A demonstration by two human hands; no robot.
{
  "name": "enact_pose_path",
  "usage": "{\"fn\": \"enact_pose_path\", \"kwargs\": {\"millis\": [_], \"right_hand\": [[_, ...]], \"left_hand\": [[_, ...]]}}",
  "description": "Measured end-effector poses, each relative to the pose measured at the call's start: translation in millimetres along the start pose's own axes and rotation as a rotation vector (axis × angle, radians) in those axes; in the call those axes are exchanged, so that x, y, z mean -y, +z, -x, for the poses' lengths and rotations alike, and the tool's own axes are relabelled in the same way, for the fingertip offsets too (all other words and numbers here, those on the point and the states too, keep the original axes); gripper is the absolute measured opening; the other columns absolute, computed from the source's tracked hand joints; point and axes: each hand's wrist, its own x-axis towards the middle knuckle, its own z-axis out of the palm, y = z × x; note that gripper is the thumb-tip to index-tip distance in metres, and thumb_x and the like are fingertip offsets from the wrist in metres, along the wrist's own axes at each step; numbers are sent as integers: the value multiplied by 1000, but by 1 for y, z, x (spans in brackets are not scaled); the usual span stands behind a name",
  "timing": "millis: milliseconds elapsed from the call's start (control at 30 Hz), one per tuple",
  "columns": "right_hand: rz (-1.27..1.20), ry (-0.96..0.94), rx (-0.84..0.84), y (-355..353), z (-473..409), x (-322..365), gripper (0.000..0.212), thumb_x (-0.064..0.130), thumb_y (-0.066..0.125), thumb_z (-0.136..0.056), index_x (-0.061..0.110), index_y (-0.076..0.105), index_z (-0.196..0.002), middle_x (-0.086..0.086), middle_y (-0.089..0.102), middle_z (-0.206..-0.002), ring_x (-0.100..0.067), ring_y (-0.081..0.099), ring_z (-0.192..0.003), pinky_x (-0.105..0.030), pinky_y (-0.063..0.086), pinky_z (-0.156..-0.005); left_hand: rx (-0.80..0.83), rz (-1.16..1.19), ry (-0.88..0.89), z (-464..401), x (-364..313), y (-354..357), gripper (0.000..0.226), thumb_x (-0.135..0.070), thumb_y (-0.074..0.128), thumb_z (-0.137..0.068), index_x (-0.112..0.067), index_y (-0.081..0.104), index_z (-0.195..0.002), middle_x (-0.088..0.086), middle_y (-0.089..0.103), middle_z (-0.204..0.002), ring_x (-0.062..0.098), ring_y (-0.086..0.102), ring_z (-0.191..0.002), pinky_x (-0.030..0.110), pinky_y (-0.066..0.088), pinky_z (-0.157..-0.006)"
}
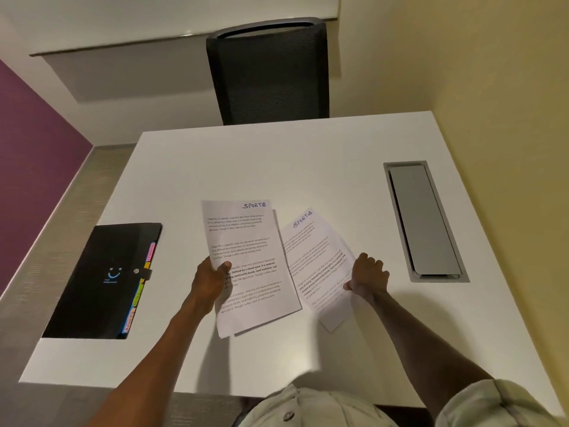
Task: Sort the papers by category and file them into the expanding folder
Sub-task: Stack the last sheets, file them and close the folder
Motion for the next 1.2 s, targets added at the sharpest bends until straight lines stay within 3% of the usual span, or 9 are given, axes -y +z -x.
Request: {"fn": "enact_pose_path", "kwargs": {"millis": [233,467,667,733,833,900,1033,1100,1200], "right_hand": [[-450,30,-10,-2,8,-5,24,11,64,-81,6,54,-103,-15,66,-109,-33,63,-95,-37,55,-80],[-789,-51,-113,-56,28,8,34,15,69,-84,6,55,-114,-11,63,-113,-29,60,-95,-34,49,-75],[-1098,-131,104,-94,42,20,46,15,76,-82,5,55,-121,1,62,-113,-21,60,-106,-27,47,-82],[-1121,-146,158,-89,45,23,43,19,81,-76,10,60,-113,-2,68,-110,-24,65,-104,-30,53,-79],[-1061,-166,200,-84,51,28,48,29,84,-73,13,58,-110,-3,68,-108,-20,66,-95,-33,58,-73],[-944,-192,244,-86,54,27,49,41,80,-75,13,56,-107,-1,66,-100,-14,65,-84,-27,54,-60],[-573,-218,253,-107,54,16,69,78,62,-71,9,56,-71,-3,60,-59,-21,61,-63,-29,43,-65],[-494,-247,179,-120,52,17,88,77,54,-77,-8,67,-99,-20,72,-90,-30,69,-89,-28,39,-71],[-689,-237,166,-132,44,24,99,68,62,-79,-9,42,-138,-22,58,-131,-30,60,-113,-27,37,-83]], "left_hand": [[-117,-139,83,11,-1,-9,22,-11,54,-97,-13,61,-118,8,68,-109,30,64,-94,39,50,-81],[-326,-150,171,15,-16,-3,30,-5,50,-98,-1,53,-128,14,61,-116,33,57,-105,36,44,-83],[-236,97,43,11,-29,20,30,-8,55,-97,-5,57,-127,15,64,-121,34,62,-110,39,48,-93],[-123,232,-26,12,-34,32,28,-6,54,-99,-5,57,-127,10,69,-112,29,66,-95,39,52,-89],[37,407,-151,21,-46,49,22,2,49,-99,4,59,-118,17,73,-90,18,69,-59,28,57,-55],[85,395,-165,24,-52,56,23,8,41,-100,3,62,-96,39,61,-113,13,61,-40,20,49,-40],[194,446,-154,24,-53,55,29,10,39,-98,0,66,-103,26,67,-113,23,72,-60,32,58,-51],[228,463,-161,25,-55,53,29,10,42,-98,1,64,-115,17,74,-100,28,74,-73,36,60,-58],[321,435,-130,29,-58,52,31,12,47,-95,1,63,-119,21,72,-108,36,71,-92,45,61,-71]]}}
